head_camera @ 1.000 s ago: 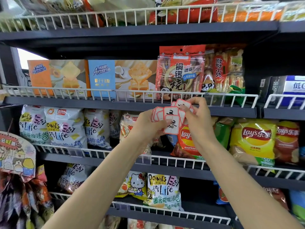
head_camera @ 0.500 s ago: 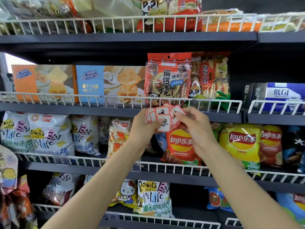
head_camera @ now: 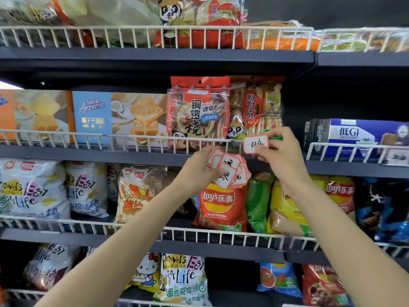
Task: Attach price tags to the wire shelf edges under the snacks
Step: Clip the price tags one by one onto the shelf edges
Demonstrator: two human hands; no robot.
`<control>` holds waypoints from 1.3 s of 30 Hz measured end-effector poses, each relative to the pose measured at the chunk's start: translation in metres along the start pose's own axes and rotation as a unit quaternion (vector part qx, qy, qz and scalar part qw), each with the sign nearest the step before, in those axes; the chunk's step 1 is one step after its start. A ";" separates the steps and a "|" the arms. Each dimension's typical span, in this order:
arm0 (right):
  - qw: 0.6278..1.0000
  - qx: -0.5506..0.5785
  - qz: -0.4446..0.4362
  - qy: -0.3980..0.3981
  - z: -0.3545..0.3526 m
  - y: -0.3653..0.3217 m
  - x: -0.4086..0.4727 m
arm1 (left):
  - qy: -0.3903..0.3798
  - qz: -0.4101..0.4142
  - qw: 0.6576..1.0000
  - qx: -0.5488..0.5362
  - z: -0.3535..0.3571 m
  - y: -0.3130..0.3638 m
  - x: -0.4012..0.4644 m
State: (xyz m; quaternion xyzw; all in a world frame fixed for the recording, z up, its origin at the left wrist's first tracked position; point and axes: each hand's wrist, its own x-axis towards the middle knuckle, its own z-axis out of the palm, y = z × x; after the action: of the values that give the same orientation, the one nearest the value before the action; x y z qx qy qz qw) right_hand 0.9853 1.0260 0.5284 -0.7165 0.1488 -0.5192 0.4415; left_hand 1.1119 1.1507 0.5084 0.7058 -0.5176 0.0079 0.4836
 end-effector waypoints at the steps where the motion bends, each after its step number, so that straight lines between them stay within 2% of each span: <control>1: 1.000 -0.014 -0.016 -0.007 -0.002 0.001 0.004 | -0.010 0.005 1.000 0.012 0.004 0.004 0.002; 7: 0.975 -0.167 -0.147 -0.007 -0.007 0.003 0.024 | -0.012 -0.020 0.999 -0.042 0.017 0.013 0.006; 12: 0.966 -0.162 -0.202 -0.014 -0.004 0.001 0.031 | -0.014 -0.023 0.999 -0.041 0.026 0.011 0.003; 21: 0.959 -0.182 -0.216 -0.026 -0.002 -0.003 0.038 | 0.020 -0.010 0.999 -0.045 0.036 0.013 0.003; 33: 0.934 -0.250 -0.237 -0.093 -0.004 -0.001 0.043 | 0.032 -0.024 0.987 -0.157 0.033 0.015 -0.002; 39: 0.943 -0.218 -0.239 -0.082 -0.002 -0.001 0.046 | -0.022 -0.057 0.978 -0.200 0.018 0.006 -0.006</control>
State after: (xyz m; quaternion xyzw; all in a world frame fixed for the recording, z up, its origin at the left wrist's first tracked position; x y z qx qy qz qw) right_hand 1.0027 0.9942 0.5576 -0.8497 0.0462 -0.5040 0.1478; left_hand 1.0959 1.1425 0.4998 0.6233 -0.4778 -0.1387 0.6033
